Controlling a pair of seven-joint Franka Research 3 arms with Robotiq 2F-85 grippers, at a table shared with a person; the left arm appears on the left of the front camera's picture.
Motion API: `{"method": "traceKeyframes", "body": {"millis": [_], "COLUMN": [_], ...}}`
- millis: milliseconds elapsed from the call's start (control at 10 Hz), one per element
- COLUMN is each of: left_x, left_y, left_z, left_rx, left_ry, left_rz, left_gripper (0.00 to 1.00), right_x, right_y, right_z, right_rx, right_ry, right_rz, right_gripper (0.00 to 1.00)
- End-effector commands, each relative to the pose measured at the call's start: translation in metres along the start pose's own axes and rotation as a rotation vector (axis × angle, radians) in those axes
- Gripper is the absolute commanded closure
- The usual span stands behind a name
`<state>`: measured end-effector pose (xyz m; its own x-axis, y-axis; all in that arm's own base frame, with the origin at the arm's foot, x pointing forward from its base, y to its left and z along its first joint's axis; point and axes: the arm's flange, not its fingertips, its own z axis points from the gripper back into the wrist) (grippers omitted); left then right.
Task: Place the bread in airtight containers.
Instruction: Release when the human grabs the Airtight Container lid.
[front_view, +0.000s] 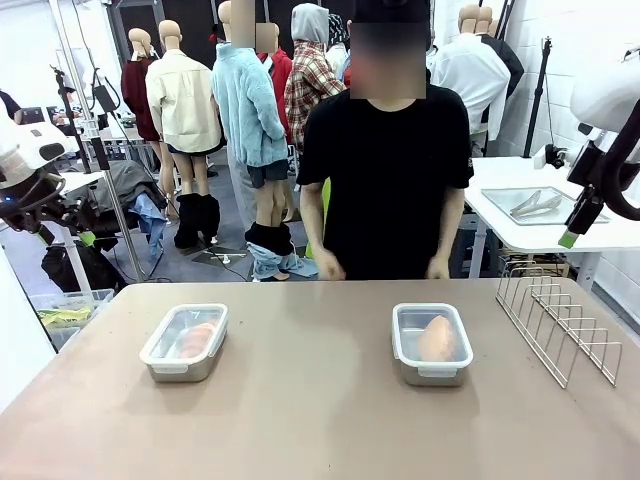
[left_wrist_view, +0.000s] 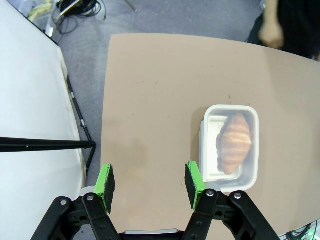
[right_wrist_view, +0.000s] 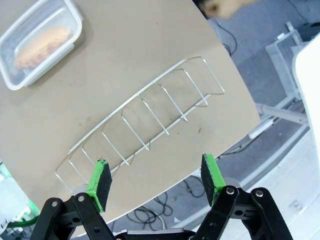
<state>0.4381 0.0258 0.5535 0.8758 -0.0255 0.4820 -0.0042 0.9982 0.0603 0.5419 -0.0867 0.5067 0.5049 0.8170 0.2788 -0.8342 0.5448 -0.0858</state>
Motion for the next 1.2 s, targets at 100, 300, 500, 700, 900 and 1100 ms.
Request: {"method": "traceKeyframes", "body": {"millis": [100, 300, 500, 700, 900, 1100], "left_x": [-0.0005, -0.0005, -0.0005, -0.0005, -0.0005, -0.0005], "left_y": [-0.0002, -0.0002, -0.0002, -0.0002, -0.0002, -0.0002], "left_z": [0.0009, 0.0009, 0.0009, 0.0009, 0.0009, 0.0009], "left_rx": [0.006, 0.006, 0.006, 0.006, 0.006, 0.006], "left_ry": [-0.001, -0.001, -0.001, -0.001, -0.001, -0.001], "left_rz": [0.018, 0.018, 0.018, 0.018, 0.018, 0.018], "left_gripper": [0.26, 0.26, 0.26, 0.26, 0.26, 0.26], "right_x": [0.0017, 0.0017, 0.0017, 0.0017, 0.0017, 0.0017], "right_y": [-0.0037, -0.0037, -0.0037, -0.0037, -0.0037, -0.0037], "right_z": [0.0004, 0.0004, 0.0004, 0.0004, 0.0004, 0.0004], "right_rx": [0.008, 0.008, 0.008, 0.008, 0.008, 0.008], "right_ry": [0.005, 0.005, 0.005, 0.005, 0.005, 0.005], "right_rz": [0.001, 0.001, 0.001, 0.001, 0.001, 0.001], "right_gripper": [0.11, 0.11, 0.11, 0.11, 0.11, 0.11]}}
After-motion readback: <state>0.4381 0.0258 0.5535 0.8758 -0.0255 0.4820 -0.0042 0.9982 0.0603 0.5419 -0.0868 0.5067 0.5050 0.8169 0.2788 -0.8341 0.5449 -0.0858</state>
